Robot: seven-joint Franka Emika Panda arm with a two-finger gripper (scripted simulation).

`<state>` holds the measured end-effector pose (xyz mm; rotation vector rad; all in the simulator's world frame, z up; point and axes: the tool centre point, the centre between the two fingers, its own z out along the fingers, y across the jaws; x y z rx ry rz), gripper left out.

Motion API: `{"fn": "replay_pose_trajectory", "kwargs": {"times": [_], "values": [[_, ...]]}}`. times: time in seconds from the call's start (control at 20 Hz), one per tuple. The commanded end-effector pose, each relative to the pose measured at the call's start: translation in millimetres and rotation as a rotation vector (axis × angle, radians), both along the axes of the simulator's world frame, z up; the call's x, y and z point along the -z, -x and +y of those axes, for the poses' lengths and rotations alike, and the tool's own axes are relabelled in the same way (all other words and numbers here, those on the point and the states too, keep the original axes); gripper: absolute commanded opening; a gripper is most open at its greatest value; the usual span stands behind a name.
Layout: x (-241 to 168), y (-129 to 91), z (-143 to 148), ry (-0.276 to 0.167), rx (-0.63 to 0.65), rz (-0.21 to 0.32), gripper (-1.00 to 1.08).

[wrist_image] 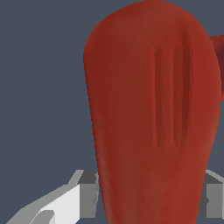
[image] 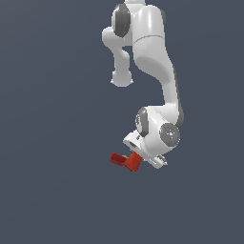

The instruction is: Pick up the object and move it to a goal position.

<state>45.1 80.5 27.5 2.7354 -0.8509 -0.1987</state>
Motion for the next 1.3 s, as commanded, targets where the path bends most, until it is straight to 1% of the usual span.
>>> {"fn": "replay_pose_trajectory", "kwargs": {"times": [0.0,0.3,0.55,0.7,1.05,1.25], "values": [[-0.2,1.0,0.7,0.000,0.000,0.000,-1.00],[-3.4,10.5,6.9,0.000,0.000,0.000,-1.00],[-8.9,26.7,17.5,0.000,0.000,0.000,-1.00],[-13.7,40.8,26.8,0.000,0.000,0.000,-1.00],[-28.2,83.5,55.9,0.000,0.000,0.001,-1.00],[-35.6,104.2,70.4,0.000,0.000,0.001,-1.00]]}}
